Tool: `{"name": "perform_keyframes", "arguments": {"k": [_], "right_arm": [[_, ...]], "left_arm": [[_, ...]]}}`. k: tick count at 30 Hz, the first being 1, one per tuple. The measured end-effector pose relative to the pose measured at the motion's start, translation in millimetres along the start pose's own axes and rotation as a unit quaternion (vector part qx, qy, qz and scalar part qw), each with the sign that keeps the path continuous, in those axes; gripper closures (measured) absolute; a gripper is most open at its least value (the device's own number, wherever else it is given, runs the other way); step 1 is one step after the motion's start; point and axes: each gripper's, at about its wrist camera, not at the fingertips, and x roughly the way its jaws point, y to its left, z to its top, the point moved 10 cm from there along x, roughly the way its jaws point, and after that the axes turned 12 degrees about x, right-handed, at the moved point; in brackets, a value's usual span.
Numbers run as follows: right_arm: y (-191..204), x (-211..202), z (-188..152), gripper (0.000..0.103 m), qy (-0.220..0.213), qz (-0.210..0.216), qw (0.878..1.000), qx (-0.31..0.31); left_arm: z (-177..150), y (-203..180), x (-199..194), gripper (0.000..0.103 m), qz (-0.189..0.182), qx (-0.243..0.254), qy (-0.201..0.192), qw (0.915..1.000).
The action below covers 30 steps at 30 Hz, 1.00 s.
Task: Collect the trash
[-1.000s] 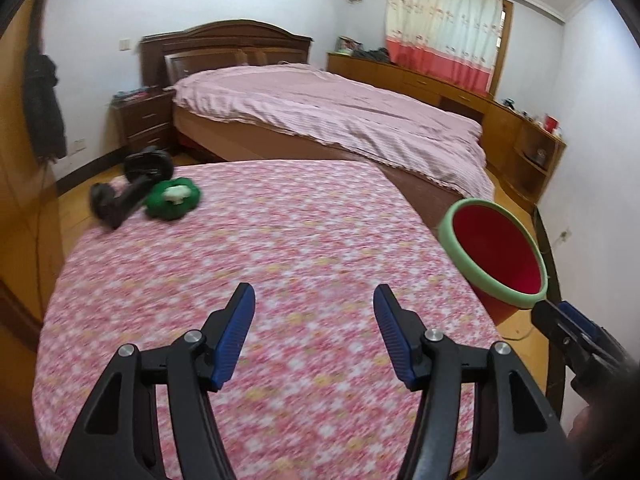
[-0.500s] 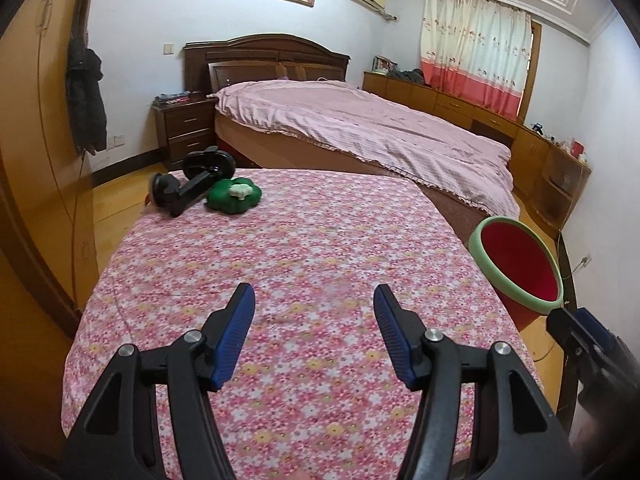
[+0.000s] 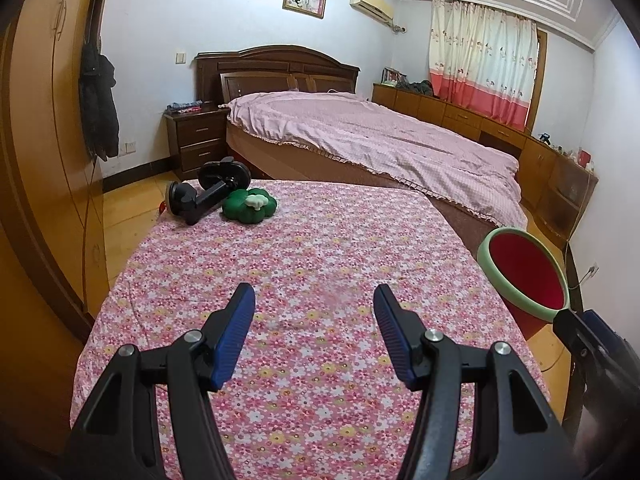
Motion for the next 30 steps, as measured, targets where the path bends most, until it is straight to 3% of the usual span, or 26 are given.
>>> {"name": "perform_keyframes", "arguments": {"k": [30], "right_arm": [[-3.7,1.8,-0.6,0.02,0.005,0.0,1.0,0.002]], "left_arm": [[2.7,-2.9,-3.0,0.041,0.004,0.005,-0.003,1.0]]}}
